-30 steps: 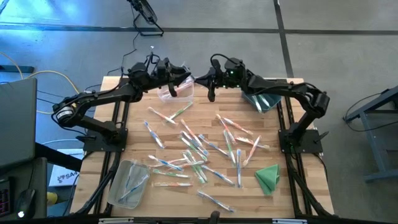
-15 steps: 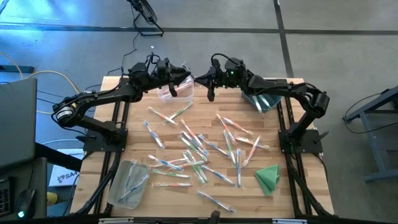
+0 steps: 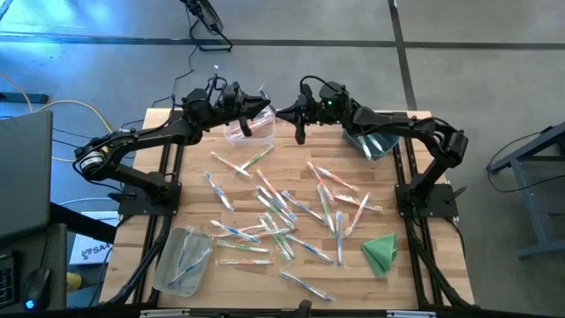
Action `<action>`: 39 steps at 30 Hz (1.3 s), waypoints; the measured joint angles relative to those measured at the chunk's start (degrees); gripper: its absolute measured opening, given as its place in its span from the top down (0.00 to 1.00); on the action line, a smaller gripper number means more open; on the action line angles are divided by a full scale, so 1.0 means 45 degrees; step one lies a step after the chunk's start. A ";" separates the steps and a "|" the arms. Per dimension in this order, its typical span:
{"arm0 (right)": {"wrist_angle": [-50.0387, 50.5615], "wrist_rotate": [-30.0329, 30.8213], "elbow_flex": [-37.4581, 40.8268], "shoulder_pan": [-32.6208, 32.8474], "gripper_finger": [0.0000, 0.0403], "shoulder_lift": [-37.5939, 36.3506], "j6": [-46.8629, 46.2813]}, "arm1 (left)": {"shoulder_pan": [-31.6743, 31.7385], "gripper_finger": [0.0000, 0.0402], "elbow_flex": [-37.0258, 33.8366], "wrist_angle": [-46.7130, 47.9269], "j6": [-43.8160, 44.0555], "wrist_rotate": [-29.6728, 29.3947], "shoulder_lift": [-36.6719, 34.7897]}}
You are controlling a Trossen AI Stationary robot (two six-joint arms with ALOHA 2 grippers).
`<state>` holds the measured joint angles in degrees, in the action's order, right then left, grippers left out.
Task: Pick & Place Toothbrushes
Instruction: Put the blue toothbrush into the gray bin
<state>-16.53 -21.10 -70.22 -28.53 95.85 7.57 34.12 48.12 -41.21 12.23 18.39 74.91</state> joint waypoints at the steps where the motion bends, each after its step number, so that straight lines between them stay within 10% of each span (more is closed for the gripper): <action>1: 0.0005 -0.0028 0.0000 0.0000 0.98 0.0000 0.0009 | -0.0004 0.95 0.0000 0.0000 -0.0001 0.0000 -0.0004; 32: 0.3751 0.1091 0.0000 -0.2089 0.44 -0.2565 0.2369 | 0.0940 0.96 -0.0005 0.0759 0.0893 0.0179 -0.0087; 39: 0.3848 0.2277 -0.0005 -0.3583 0.44 -0.2652 0.1759 | 0.1098 0.96 0.1080 0.5519 0.1846 0.0787 -0.1159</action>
<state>0.78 -10.86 -70.24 -44.66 83.92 15.49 39.06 52.98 -16.38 20.54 21.94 69.70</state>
